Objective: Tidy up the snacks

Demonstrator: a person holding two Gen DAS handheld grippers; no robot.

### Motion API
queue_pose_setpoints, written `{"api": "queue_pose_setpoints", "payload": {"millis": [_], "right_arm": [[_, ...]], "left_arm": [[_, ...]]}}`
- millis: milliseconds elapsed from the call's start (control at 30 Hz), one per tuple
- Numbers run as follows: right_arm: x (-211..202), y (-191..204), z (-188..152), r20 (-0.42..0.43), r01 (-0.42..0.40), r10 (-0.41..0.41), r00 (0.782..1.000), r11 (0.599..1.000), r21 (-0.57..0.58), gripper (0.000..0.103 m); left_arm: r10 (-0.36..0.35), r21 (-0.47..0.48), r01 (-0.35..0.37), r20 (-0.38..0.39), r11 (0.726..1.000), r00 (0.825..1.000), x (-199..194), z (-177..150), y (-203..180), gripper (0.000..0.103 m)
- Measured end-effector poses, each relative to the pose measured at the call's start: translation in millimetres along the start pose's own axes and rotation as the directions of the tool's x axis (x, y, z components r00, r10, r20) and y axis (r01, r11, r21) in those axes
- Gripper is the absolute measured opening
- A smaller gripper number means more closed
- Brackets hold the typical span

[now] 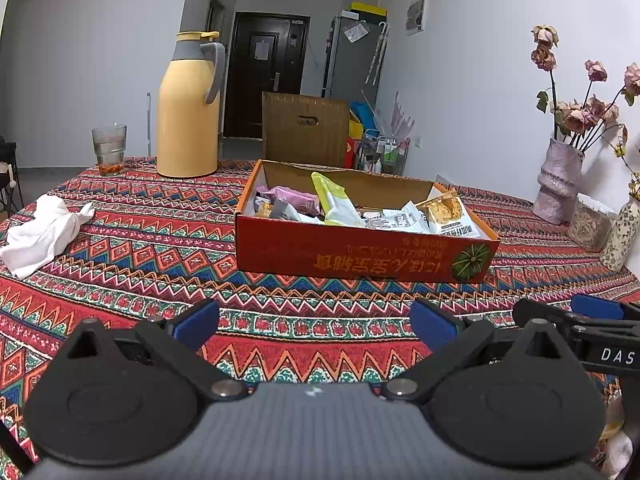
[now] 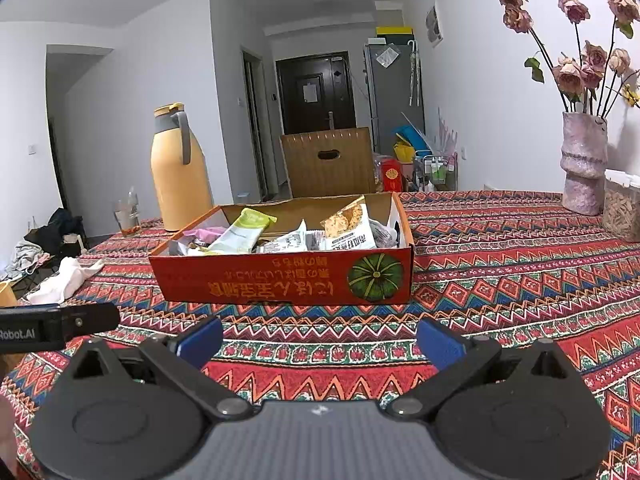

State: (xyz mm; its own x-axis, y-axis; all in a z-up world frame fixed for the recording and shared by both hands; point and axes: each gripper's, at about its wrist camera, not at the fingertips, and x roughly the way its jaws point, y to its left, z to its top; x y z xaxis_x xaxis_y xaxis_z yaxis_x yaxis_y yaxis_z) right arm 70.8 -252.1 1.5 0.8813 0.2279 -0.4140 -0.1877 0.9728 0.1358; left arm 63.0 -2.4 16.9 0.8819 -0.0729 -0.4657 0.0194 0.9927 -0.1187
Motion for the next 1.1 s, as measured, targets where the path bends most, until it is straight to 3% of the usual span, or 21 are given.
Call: {"api": "queue_pose_setpoints", "payload": {"millis": [1100], "right_arm": [[2.5, -3.7, -0.9, -0.009, 0.007, -0.007, 1.0, 1.0, 0.003, 0.103]], "left_arm": [[-0.008, 0.005, 0.008, -0.001, 1.0, 1.0, 0.4, -0.2, -2.2, 0.103]]}}
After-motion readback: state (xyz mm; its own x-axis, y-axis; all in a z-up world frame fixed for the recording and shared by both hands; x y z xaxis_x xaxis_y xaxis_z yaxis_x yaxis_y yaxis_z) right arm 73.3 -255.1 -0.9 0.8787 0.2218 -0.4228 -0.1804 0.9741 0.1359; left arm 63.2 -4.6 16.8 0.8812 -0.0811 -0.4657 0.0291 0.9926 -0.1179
